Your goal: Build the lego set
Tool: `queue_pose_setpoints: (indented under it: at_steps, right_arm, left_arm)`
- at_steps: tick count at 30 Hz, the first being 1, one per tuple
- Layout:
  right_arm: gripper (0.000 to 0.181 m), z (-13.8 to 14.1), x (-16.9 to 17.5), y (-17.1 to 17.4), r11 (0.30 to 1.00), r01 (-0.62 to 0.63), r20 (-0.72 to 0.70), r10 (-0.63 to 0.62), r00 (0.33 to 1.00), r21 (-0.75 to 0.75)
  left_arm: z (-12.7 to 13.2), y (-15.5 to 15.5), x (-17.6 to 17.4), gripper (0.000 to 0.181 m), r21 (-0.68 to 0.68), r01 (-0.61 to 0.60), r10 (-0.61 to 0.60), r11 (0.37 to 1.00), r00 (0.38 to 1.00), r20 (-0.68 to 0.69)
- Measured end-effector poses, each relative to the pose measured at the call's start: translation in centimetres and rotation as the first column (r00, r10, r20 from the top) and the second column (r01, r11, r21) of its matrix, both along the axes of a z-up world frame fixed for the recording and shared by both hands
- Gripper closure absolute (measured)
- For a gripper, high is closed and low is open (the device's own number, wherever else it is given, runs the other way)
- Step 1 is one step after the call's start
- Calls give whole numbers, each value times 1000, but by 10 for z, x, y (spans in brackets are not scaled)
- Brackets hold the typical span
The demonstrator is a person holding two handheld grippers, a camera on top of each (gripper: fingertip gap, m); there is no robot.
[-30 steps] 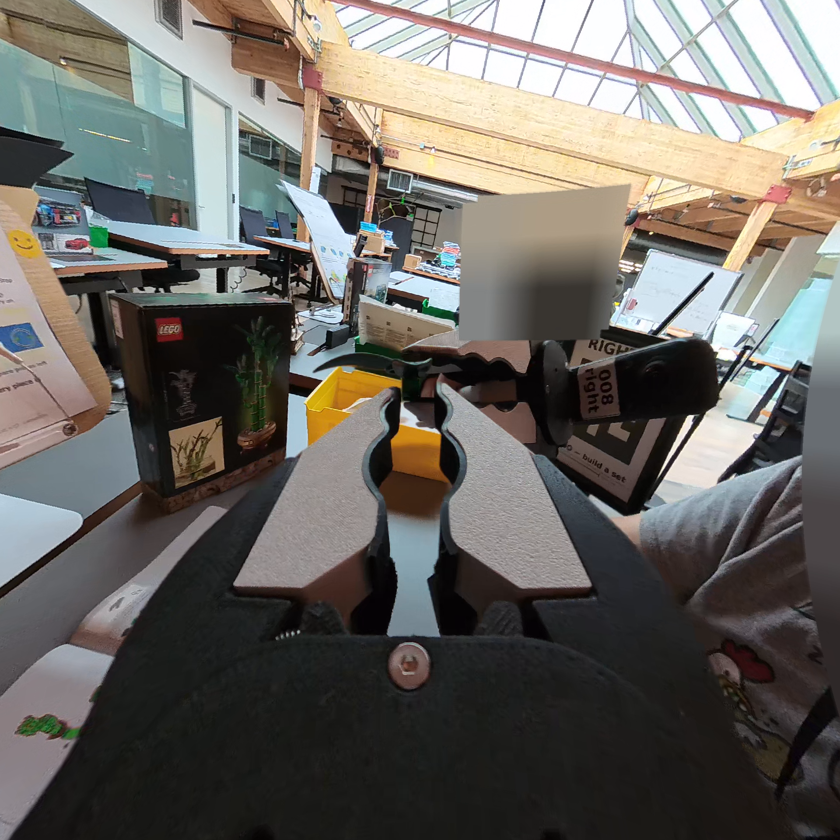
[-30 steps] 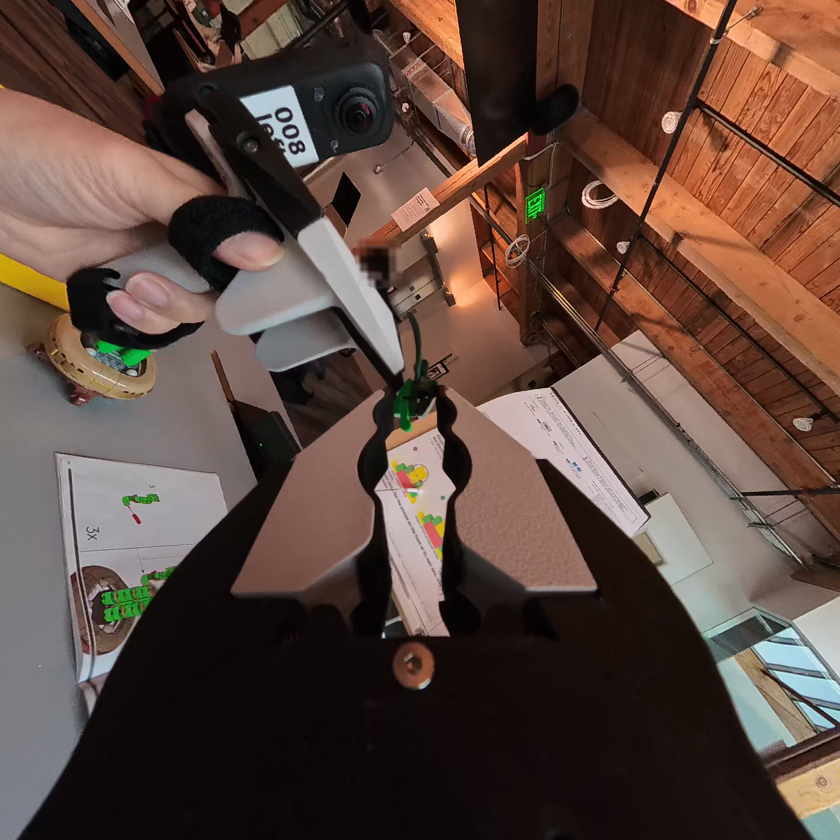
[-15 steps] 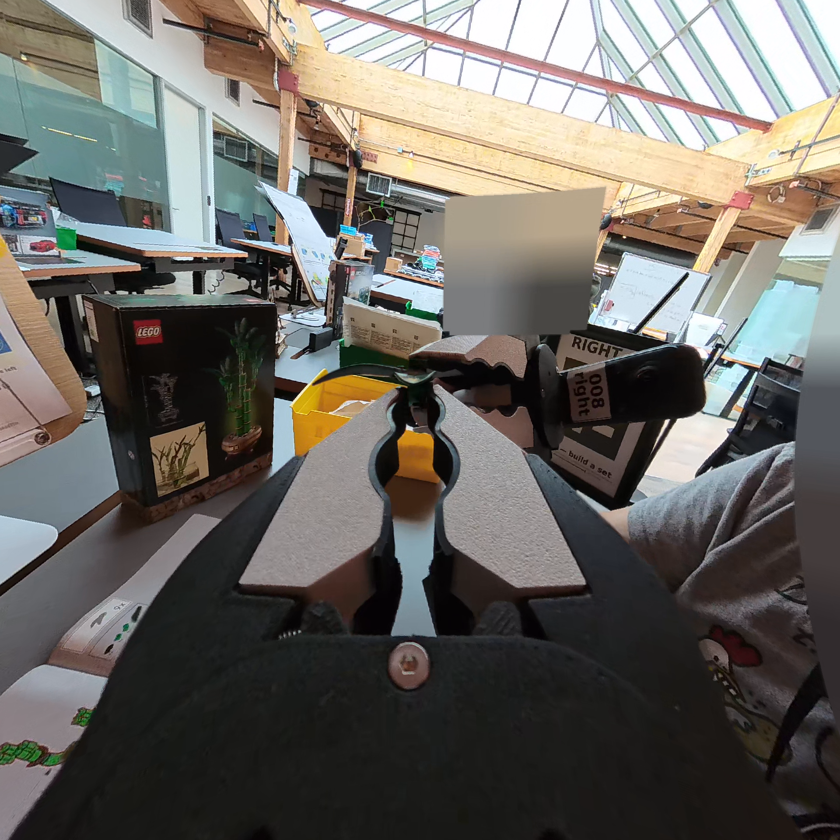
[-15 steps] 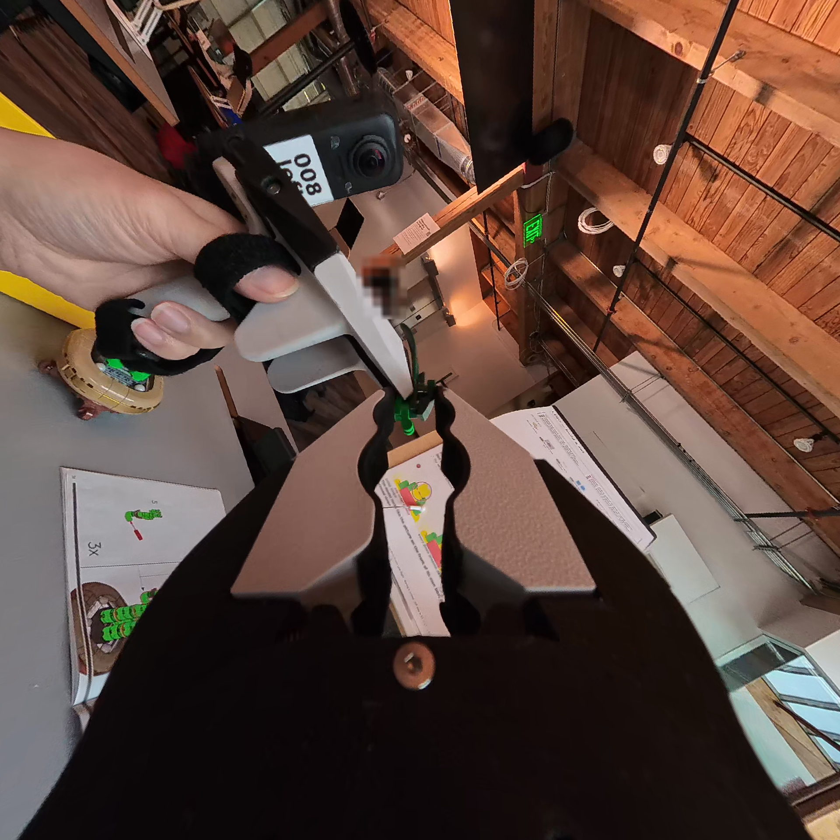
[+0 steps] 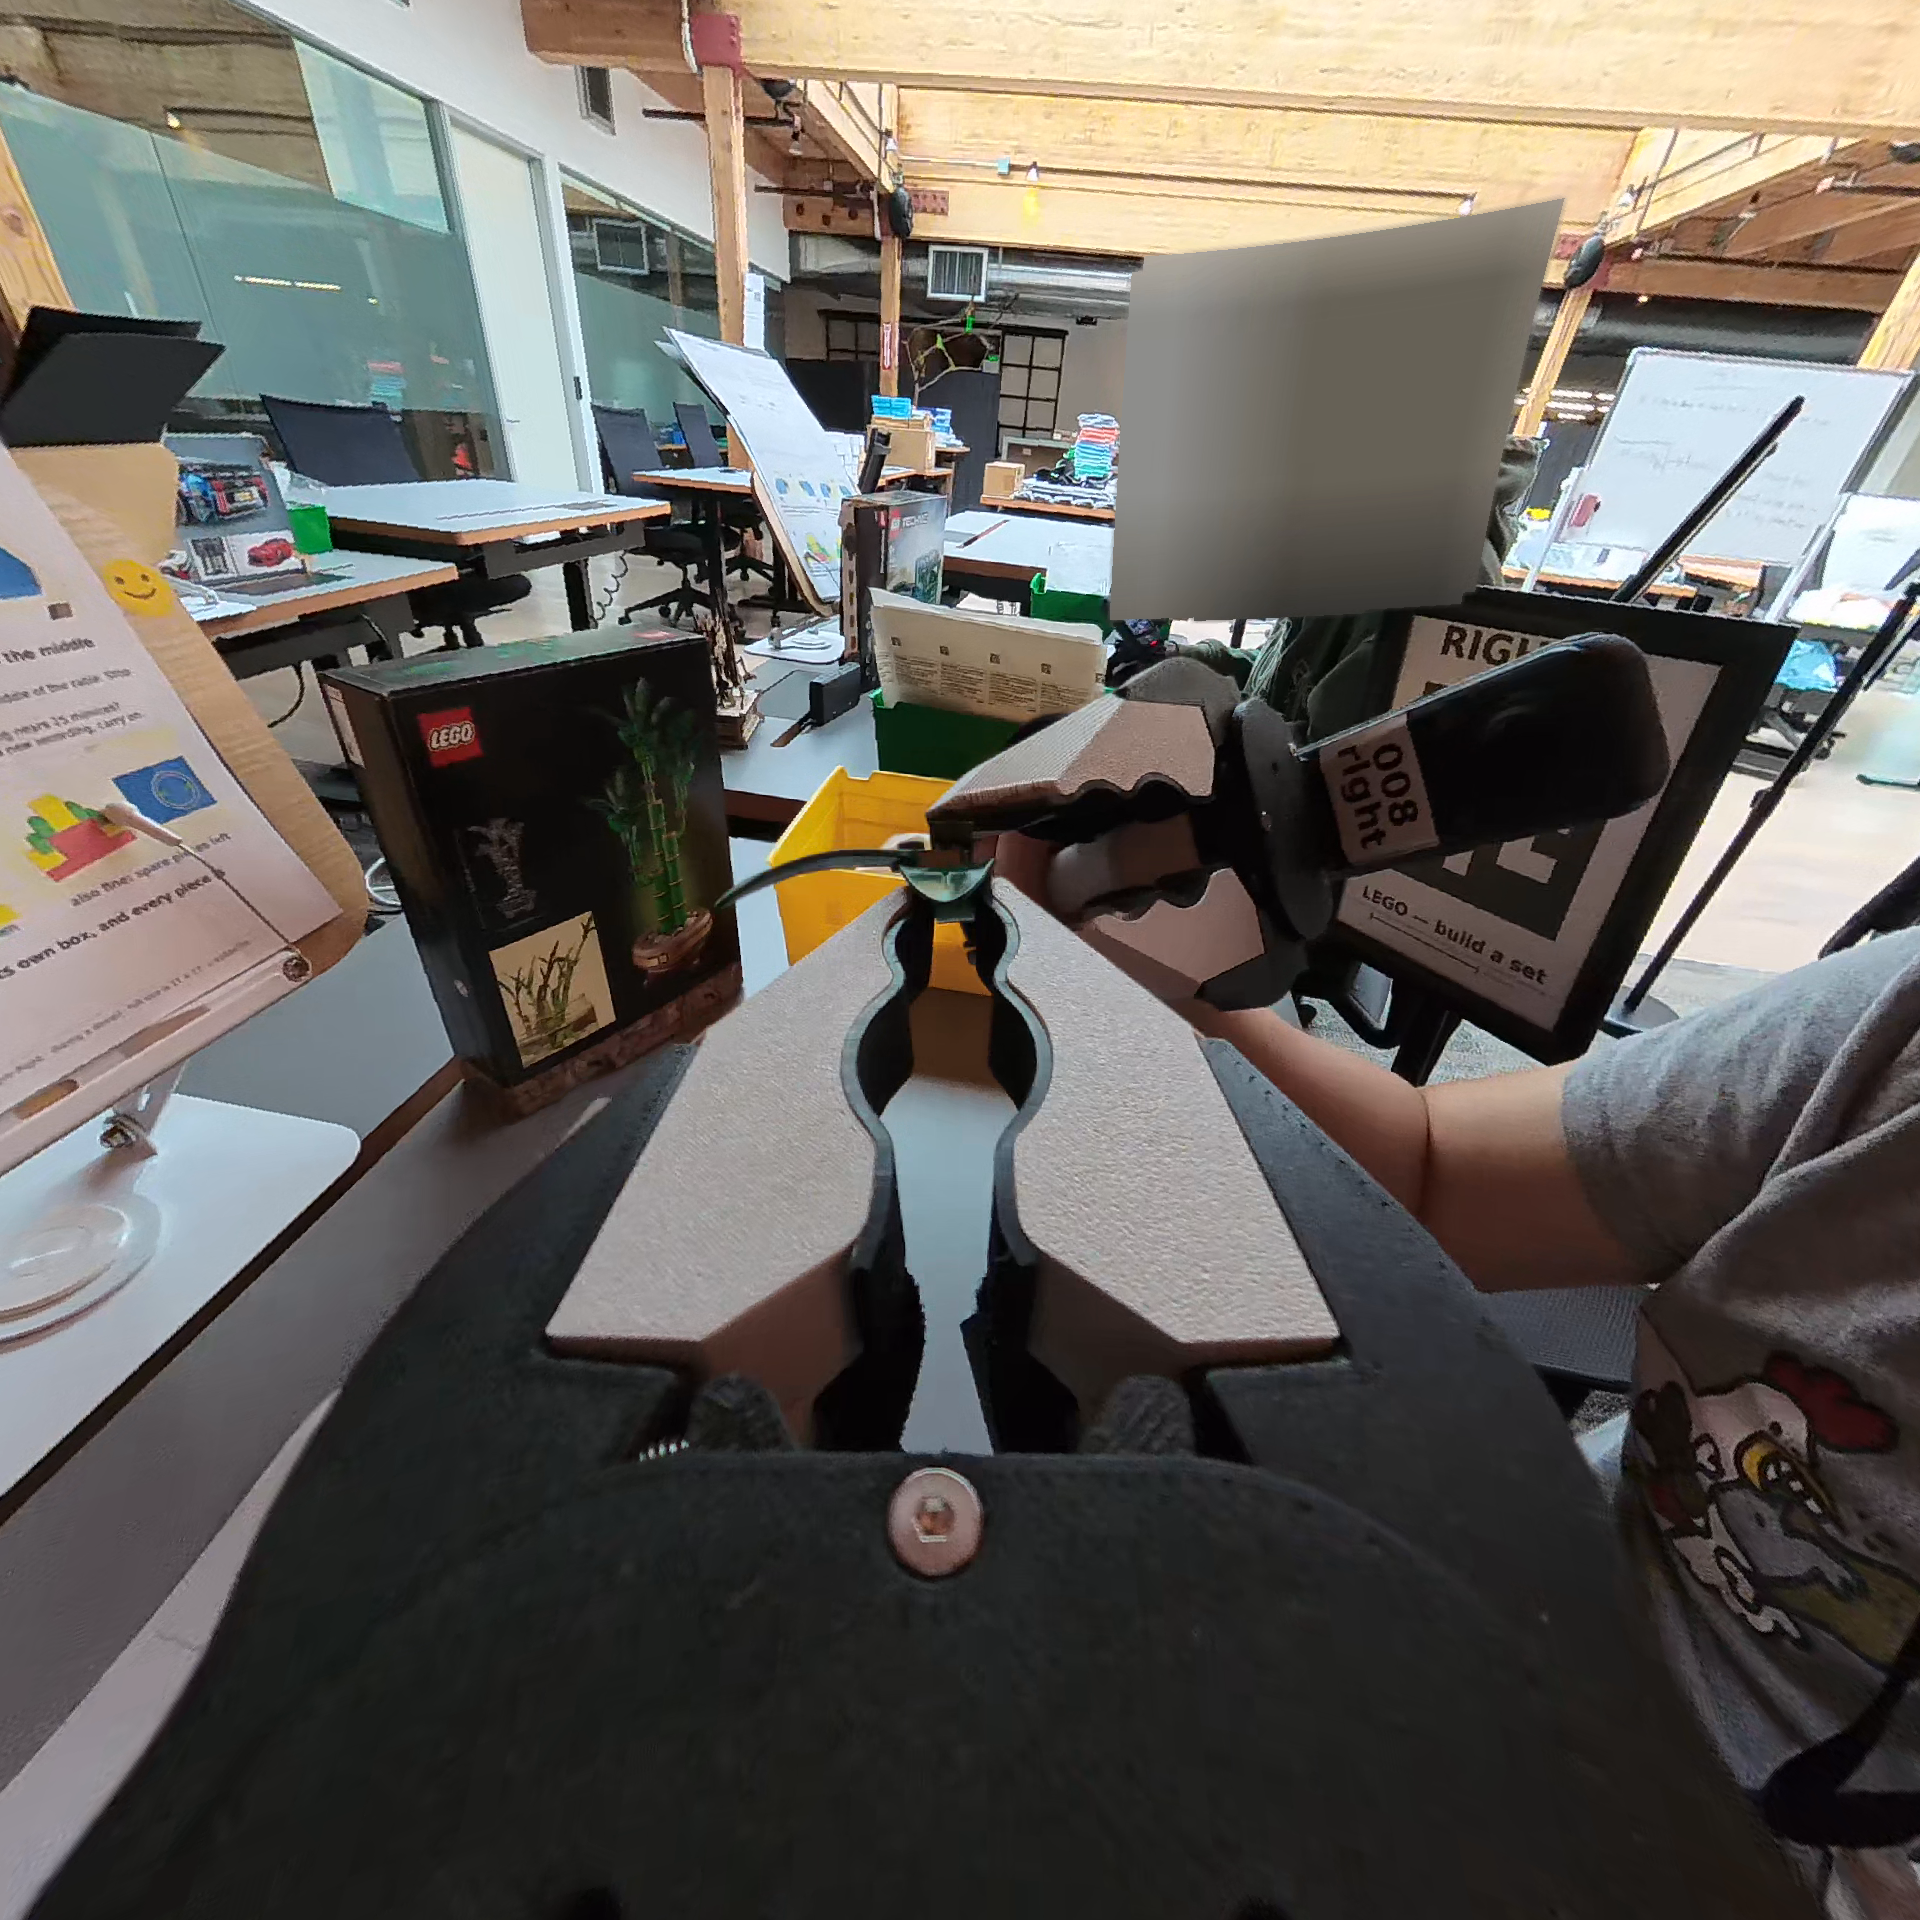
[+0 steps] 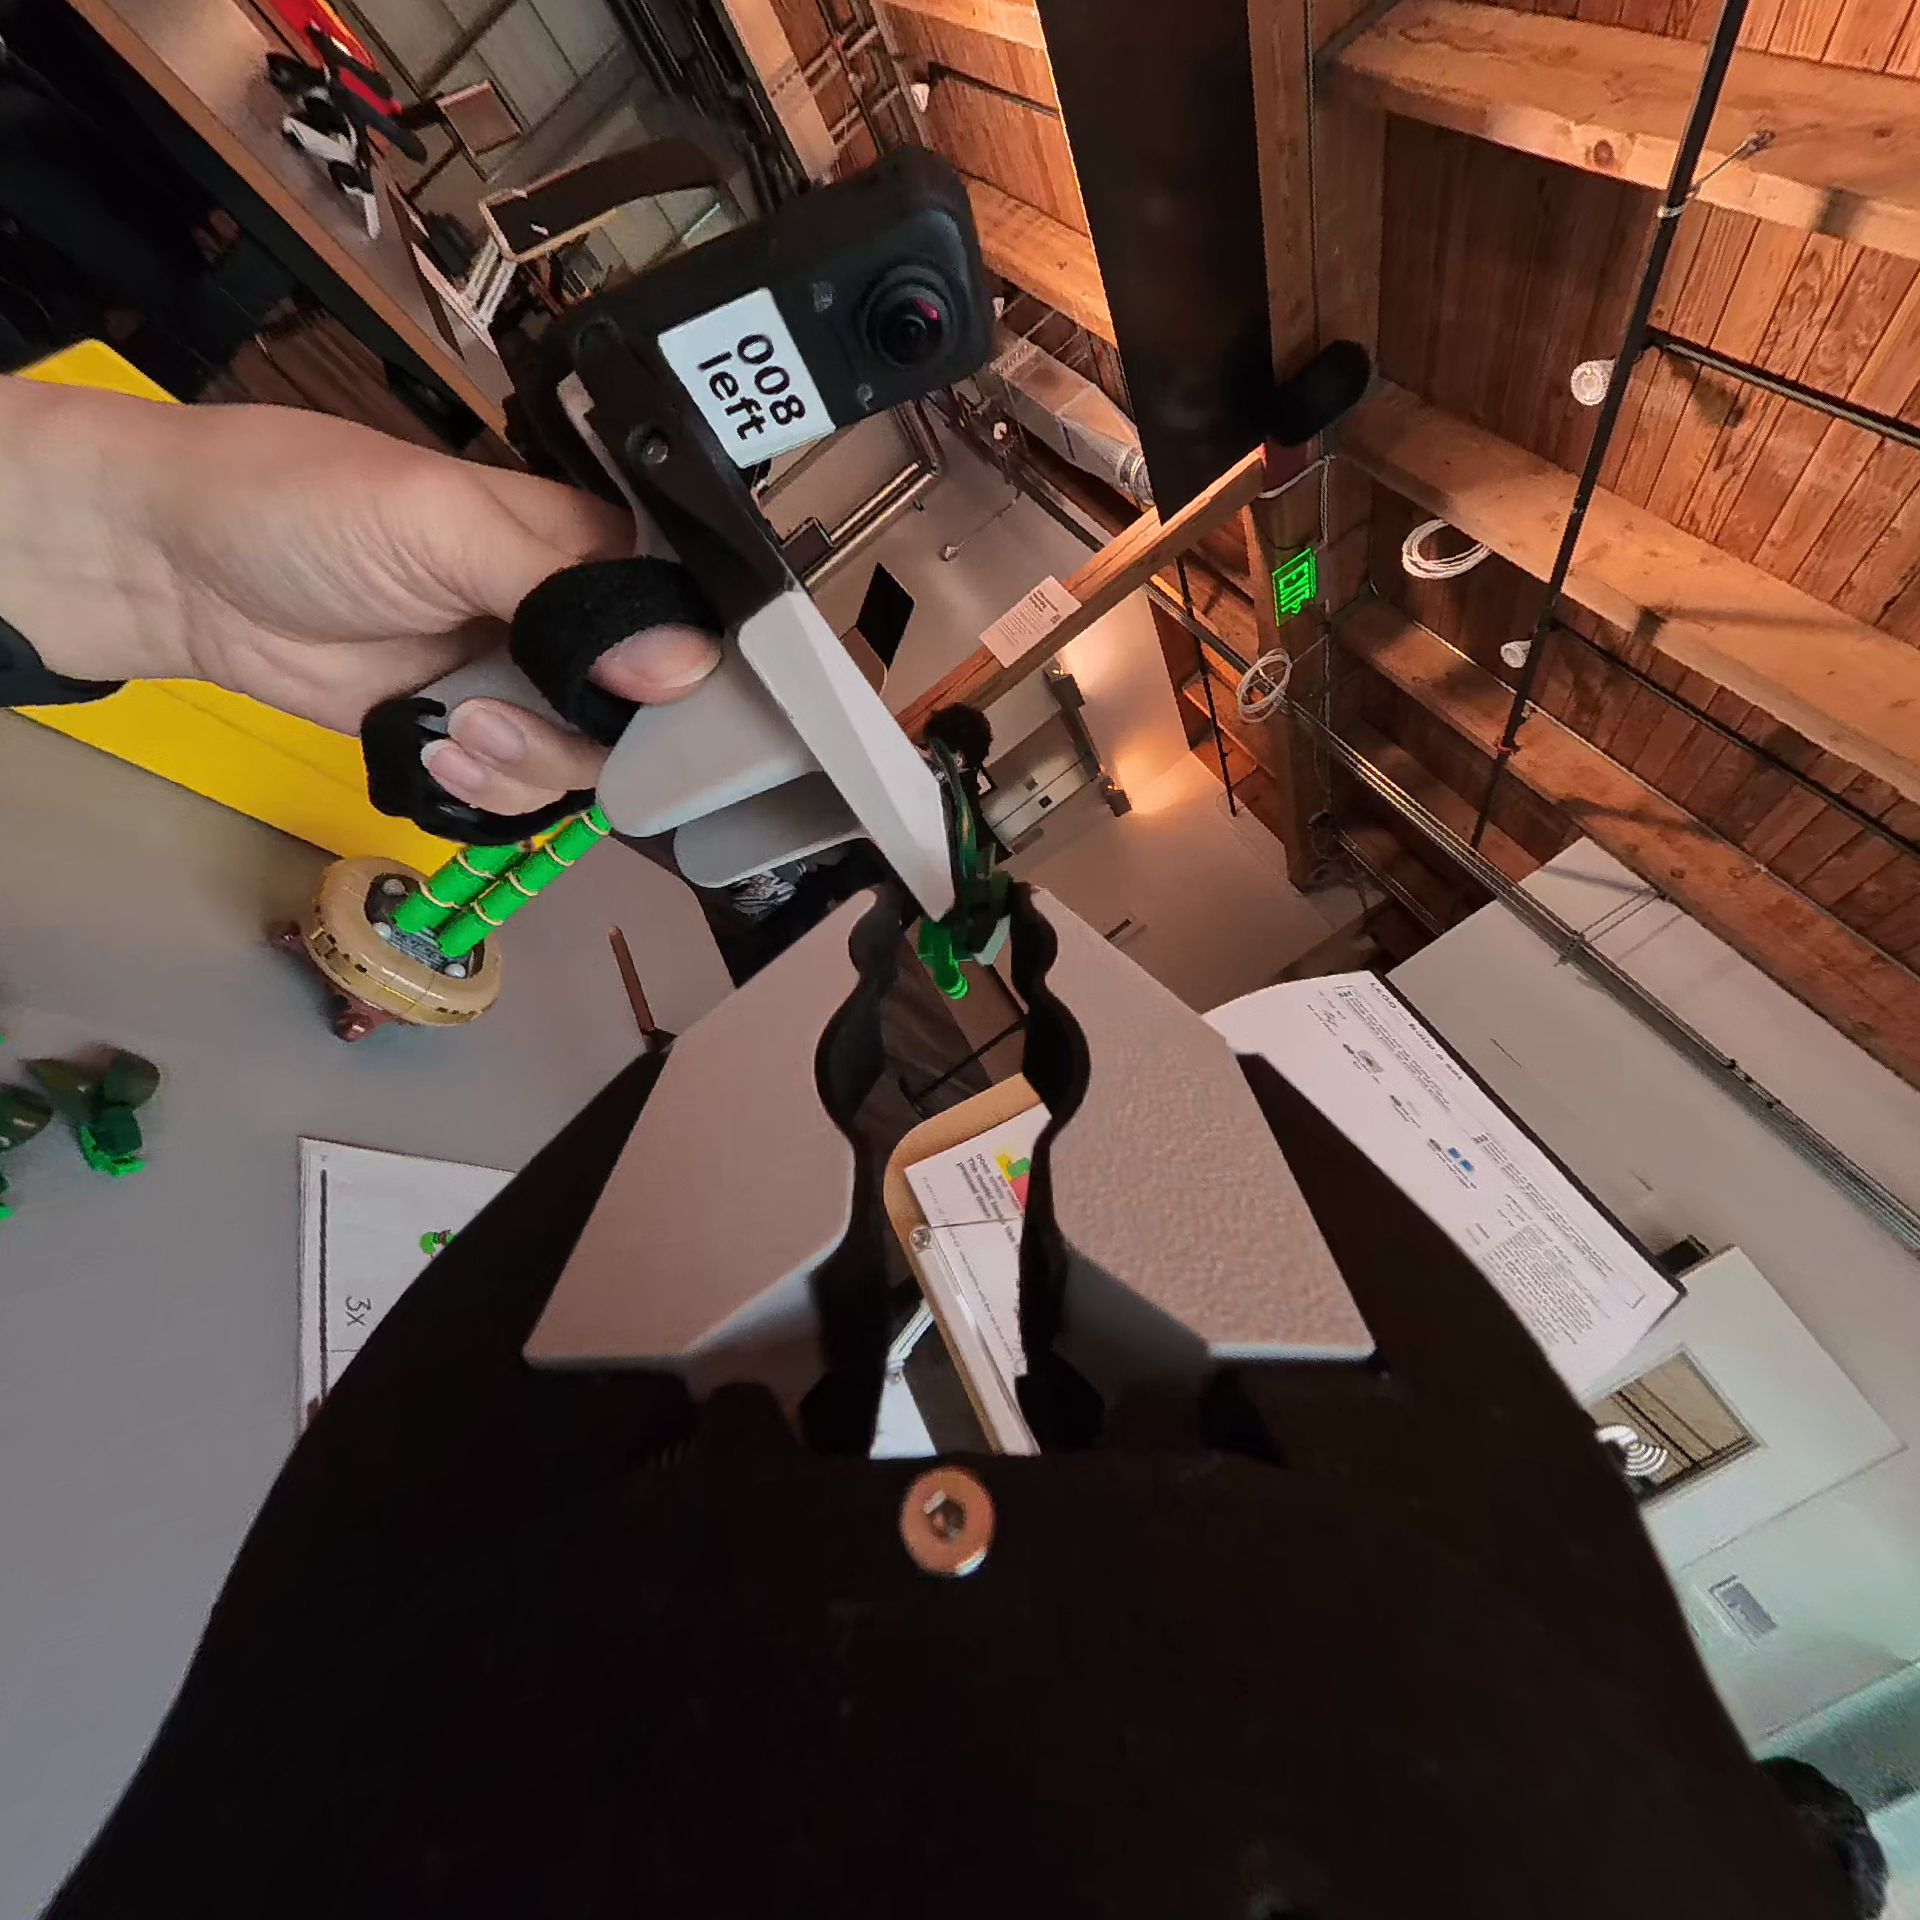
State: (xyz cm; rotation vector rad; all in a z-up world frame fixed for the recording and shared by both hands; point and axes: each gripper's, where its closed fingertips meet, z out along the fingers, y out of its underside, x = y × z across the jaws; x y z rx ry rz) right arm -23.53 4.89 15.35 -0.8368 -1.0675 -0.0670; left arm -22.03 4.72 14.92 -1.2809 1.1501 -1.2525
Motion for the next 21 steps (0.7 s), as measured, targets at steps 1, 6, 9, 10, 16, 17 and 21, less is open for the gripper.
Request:
queue_pose_setpoints:
  at_steps: [1, 6, 9, 10, 16, 17, 21]
  right_arm:
    - [162, -2, 0, 2, 1000, 13, 6, -13, 1000, -2]
    - [166, -4, 2, 7, 999, 49, 8, -49, 999, -4]
    - [166, -7, 2, 9, 998, 63, 23, -63, 998, -15]
    - [167, -8, 1, 9, 998, 67, 28, -67, 997, -10]
    - [167, -7, 1, 10, 998, 56, 5, -56, 998, -27]
    - [167, -7, 1, 10, 998, 57, -1, -57, 998, -28]
    - [167, 2, 0, 6, 998, 50, -40, -49, 998, 35]
  left_arm:
    - [-2, 2, 0, 176, -5, -11, 11, 1000, 1000, -14]
    - [-5, 6, 1, 176, -15, -43, 42, 999, 999, -32]
    - [-8, 8, 2, 176, 4, -66, 66, 998, 996, -59]
    - [-8, 7, 1, 176, 12, -68, 69, 998, 996, -65]
    - [-8, 8, 1, 176, -6, -59, 58, 998, 997, -54]
    - [-7, 8, 1, 176, -14, -57, 57, 998, 997, -49]
    - [1, 2, 0, 176, -96, 26, -23, 995, 999, 31]
